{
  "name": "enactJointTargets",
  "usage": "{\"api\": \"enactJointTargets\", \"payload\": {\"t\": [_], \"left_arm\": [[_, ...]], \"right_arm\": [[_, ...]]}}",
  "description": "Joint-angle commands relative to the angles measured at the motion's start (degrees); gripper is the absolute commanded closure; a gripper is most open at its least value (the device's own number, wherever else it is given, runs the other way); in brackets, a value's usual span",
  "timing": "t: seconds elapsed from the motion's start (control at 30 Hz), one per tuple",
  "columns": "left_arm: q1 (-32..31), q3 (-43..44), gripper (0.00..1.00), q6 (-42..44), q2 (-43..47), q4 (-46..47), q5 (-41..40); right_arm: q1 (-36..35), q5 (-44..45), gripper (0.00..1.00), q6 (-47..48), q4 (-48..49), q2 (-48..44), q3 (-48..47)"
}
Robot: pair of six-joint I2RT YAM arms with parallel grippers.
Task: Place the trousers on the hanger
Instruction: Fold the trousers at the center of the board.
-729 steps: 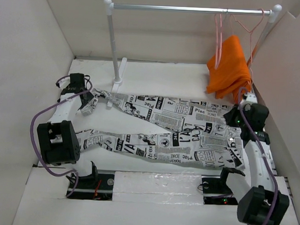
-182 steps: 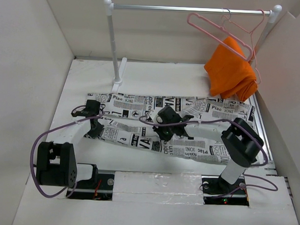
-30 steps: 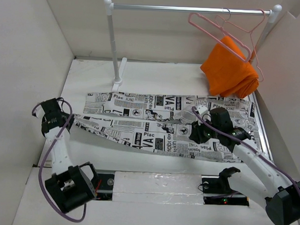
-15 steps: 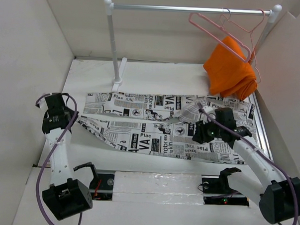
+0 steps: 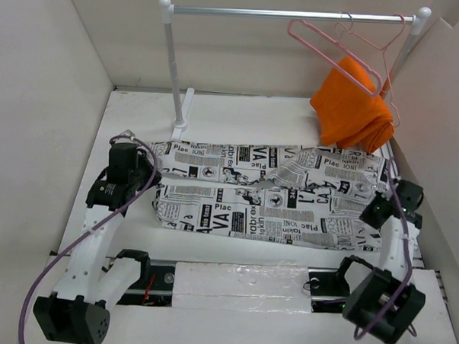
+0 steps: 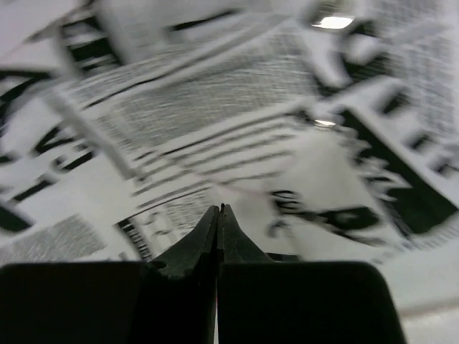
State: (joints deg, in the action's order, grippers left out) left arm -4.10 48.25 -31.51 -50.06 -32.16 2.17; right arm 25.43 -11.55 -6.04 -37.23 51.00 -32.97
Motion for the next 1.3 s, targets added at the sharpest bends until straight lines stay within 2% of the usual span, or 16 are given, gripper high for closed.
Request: {"api": "enactJointTargets", "payload": {"t": [0.0, 0.07, 0.13, 0.17, 0.2, 0.27, 0.3, 0.47, 0.67, 0.8, 1.0, 1.07, 1.1, 1.17, 1.2, 1.27], "left_arm": [[-3.0, 2.8, 1.00, 0.8, 3.2, 2.5, 1.3], [-4.2, 2.9, 1.00, 0.9, 3.8, 2.2, 0.3], [-6.9, 3.1, 1.00, 1.1, 5.3, 1.5, -1.6], [-7.7, 3.3, 1.00, 1.1, 5.8, 1.1, -3.6], [-8.5, 3.8, 1.00, 1.3, 6.5, 0.9, -5.9], [-10.5, 5.2, 1.00, 1.6, 6.7, -0.6, -7.4], [-11.4, 7.3, 1.00, 1.9, 6.7, -1.1, -10.6], [-17.9, 12.0, 1.00, 3.6, 7.2, -3.6, -21.2], [-21.2, 11.1, 1.00, 3.8, 7.3, -3.0, -22.1], [-22.9, 11.0, 1.00, 3.8, 6.7, -2.9, -23.2], [-23.5, 10.6, 1.00, 4.3, 5.9, -3.3, -25.5], [-23.5, 10.6, 1.00, 4.3, 5.9, -3.4, -27.4], [-23.5, 10.7, 1.00, 4.3, 5.9, -3.4, -28.0], [-23.5, 11.2, 1.00, 4.4, 5.7, -3.8, -29.2], [-23.5, 11.6, 1.00, 4.3, 5.6, -3.9, -29.3], [-23.5, 11.5, 1.00, 4.3, 5.9, -3.9, -30.5]], "right_arm": [[12.8, 4.4, 1.00, 0.4, -2.7, 5.0, -3.6], [16.7, 6.7, 1.00, 0.6, -4.8, 8.0, -5.5], [19.4, 11.2, 0.92, -0.3, -6.9, 10.5, -7.8], [20.1, 13.8, 0.87, -1.0, -7.8, 10.6, -8.5], [20.8, 15.8, 0.76, -1.3, -8.8, 10.5, -8.7], [23.1, 16.9, 0.70, -3.6, -11.4, 10.6, -9.3], [23.1, 17.4, 0.58, -4.2, -12.2, 10.5, -9.5], [23.1, 18.1, 0.55, -9.7, -13.8, 12.0, -9.4], [23.1, 16.5, 0.54, -15.7, -9.5, 11.3, -3.9], [22.6, 17.7, 0.52, -17.9, -8.3, 11.0, -3.7], [18.4, 19.7, 0.56, -22.3, -5.1, 14.8, -1.7], [17.5, 20.8, 0.63, -23.4, -5.0, 15.5, -2.4], [17.5, 20.9, 0.74, -23.2, -4.6, 16.0, -2.7], [16.9, 21.1, 0.82, -22.3, -4.6, 16.9, -3.8], [16.9, 21.8, 0.90, -22.0, -5.2, 17.1, -4.4], [16.9, 22.0, 0.96, -20.2, -5.7, 17.2, -6.2]]}}
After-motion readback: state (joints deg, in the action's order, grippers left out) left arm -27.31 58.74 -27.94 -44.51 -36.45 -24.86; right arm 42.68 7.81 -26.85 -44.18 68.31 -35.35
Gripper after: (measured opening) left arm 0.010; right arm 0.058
